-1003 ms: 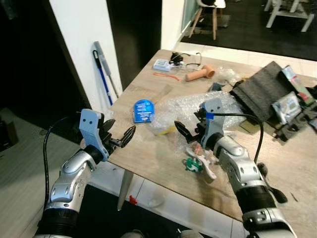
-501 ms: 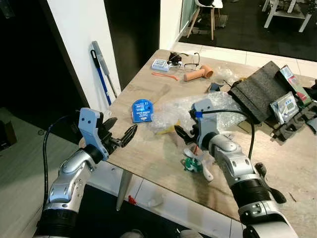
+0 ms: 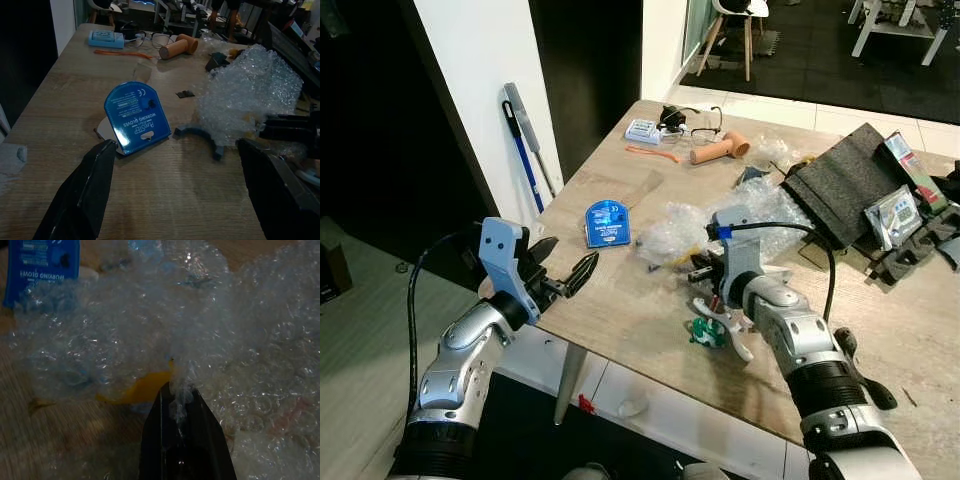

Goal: Picking trash to rubbish bin

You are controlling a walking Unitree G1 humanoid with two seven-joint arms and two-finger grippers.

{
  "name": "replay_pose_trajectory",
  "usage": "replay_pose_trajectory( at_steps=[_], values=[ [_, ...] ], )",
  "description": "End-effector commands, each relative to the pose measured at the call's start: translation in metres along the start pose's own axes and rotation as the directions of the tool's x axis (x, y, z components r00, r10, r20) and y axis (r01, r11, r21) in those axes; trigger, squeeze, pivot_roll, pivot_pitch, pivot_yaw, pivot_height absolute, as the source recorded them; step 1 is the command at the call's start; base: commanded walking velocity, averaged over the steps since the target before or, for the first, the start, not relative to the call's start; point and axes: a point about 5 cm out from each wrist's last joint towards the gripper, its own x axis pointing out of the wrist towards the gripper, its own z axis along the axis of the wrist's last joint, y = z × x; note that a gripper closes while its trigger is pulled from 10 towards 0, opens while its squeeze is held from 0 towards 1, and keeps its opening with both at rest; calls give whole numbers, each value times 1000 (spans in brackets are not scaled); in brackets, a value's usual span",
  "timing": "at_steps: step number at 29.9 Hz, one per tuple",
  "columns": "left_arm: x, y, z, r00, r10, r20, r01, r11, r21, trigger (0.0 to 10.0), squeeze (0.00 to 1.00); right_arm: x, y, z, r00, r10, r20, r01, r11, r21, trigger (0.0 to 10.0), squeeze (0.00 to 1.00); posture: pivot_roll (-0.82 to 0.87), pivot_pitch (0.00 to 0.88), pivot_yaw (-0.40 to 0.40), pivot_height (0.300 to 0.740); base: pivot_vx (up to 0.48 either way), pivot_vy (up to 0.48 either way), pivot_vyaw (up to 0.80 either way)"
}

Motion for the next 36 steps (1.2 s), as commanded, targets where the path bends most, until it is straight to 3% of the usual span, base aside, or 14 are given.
replay_pose_trajectory(
  at_steps=[1, 3, 4, 7, 8, 10, 13, 14, 15, 16, 19, 21, 24, 36],
  values=[
    [0, -1, -3, 1000, -8, -15, 8, 1000, -10, 10000, 0, 1, 0, 8, 999, -5, 32, 4, 1000, 20, 0, 0, -127, 0, 17, 740, 0, 0, 0],
    [0, -1, -3, 1000, -7, -14, 7, 1000, -10, 10000, 0, -2, -2, 35, 977, -17, 211, 0, 997, 77, 0, 0, -127, 0, 16, 740, 0, 0, 0],
    [0, -1, -3, 1000, -7, -14, 7, 1000, -10, 10000, 0, -2, -2, 35, 977, -17, 211, 0, 997, 77, 0, 0, -127, 0, 16, 740, 0, 0, 0],
    [0, -1, -2, 1000, -5, -13, 5, 1000, -10, 10000, 0, -9, -2, 59, 931, -17, 364, -21, 995, 101, 0, 0, -127, 0, 16, 740, 0, 0, 0],
    [0, -1, -2, 1000, -5, -13, 5, 1000, -10, 10000, 0, -9, -2, 59, 931, -17, 364, -21, 995, 101, 0, 0, -127, 0, 16, 740, 0, 0, 0],
    [1, 0, -3, 1000, -4, -11, 4, 1000, -14, 10000, 0, -15, -4, 71, 902, -37, 431, 35, 999, 13, 0, 0, -133, 0, 15, 740, 0, 0, 0],
    [1, 0, -3, 1000, -3, -9, 3, 1000, -16, 10000, 0, -16, -5, 72, 897, -40, 439, 63, 997, -37, 0, 0, -134, 0, 16, 740, 0, 0, 0],
    [1, 0, -3, 1000, 1, -6, -2, 1000, -18, 10000, 0, -16, -5, 69, 900, -42, 434, 111, 985, -133, 314, 0, -136, 0, 16, 740, 0, 0, 0],
    [1, 1, -2, 1000, 4, -4, -4, 1000, -19, 10000, 0, -16, -3, 59, 911, -38, 410, 141, 964, -225, 10000, 0, -135, 0, 14, 740, 0, 0, 0],
    [1, 1, -2, 1000, 4, -4, -4, 1000, -19, 10000, 0, -16, -3, 59, 911, -38, 410, 141, 964, -225, 10000, 0, -135, 0, 14, 740, 0, 0, 0],
    [1, 1, -2, 1000, 10, -4, -10, 1000, -17, 10000, 0, -14, 2, 28, 939, -38, 341, 176, 906, -384, 10000, 0, -133, 0, 13, 740, 0, 0, 0],
    [1, 1, -2, 1000, 13, -6, -13, 1000, -16, 10000, 0, -14, 3, 24, 941, -45, 336, 192, 887, -420, 10000, 0, -132, 0, 14, 740, 0, 0, 0],
    [1, 2, -3, 1000, 20, -11, -20, 1000, -12, 10000, 0, -15, 4, 32, 925, -41, 377, 208, 887, -413, 10000, 0, -140, 0, 16, 740, 0, 0, 0],
    [1, 4, -6, 999, 34, -37, -34, 999, -13, 10000, 0, -12, 9, 27, 922, -15, 387, 198, 877, -439, 10000, 0, -132, 0, 15, 740, -80, 0, 0]
  ],
)
